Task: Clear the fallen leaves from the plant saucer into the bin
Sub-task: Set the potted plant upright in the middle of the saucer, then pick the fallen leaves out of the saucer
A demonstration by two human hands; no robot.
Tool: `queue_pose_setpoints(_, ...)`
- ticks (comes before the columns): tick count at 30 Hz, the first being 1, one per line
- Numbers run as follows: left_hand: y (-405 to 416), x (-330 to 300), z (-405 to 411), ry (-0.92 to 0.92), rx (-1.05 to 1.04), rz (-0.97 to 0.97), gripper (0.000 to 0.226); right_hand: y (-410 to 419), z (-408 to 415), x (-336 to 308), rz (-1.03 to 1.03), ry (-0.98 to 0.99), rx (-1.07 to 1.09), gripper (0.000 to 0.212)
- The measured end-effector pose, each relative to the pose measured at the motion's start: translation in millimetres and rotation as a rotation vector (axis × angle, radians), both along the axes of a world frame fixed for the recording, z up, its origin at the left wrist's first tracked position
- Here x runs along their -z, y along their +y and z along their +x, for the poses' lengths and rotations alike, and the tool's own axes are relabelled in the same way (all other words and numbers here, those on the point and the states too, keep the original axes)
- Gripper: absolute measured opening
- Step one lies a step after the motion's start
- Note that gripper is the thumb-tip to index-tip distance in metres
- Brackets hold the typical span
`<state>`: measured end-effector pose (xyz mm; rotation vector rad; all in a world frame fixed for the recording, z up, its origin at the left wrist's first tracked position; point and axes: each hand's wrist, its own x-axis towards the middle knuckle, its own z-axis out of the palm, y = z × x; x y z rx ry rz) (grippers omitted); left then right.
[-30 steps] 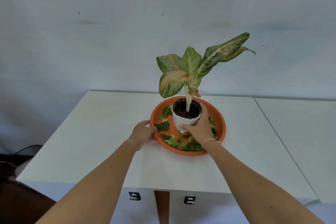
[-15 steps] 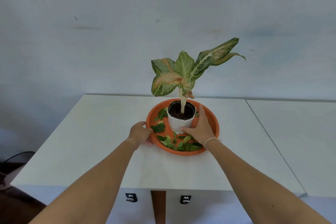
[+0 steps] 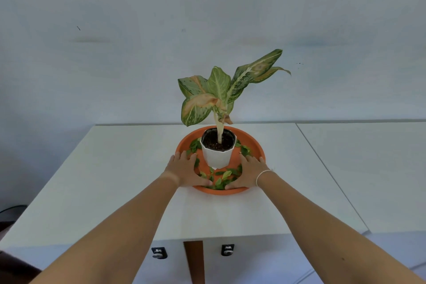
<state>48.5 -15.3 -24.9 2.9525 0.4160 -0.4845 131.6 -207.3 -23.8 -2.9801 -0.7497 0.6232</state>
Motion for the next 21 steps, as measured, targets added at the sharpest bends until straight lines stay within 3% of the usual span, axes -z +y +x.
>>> queue_pose_setpoints(4,-3.7,2.6,9.3,0.019,0.063,0.108,0.117,3.8,2.2,1.0,-0.019,-0.012,0.012,0.119)
queue_pose_setpoints(11,-11.6,11.1,12.2,-0.012,0.025,-0.028,0.102,7.4,-5.7,2.8,0.087,0.029,0.065,0.094)
queue_pose_setpoints(16,-16.8,9.1,9.0,-0.103,-0.039,-0.177,0.059,13.1,-17.5,-2.2,0.172,0.019,0.021,0.059)
queue_pose_setpoints(21,-20.5,9.9,4.9,-0.16,-0.031,-0.278,0.018,15.6,-25.8,-4.0,0.208,-0.001,-0.063,0.045)
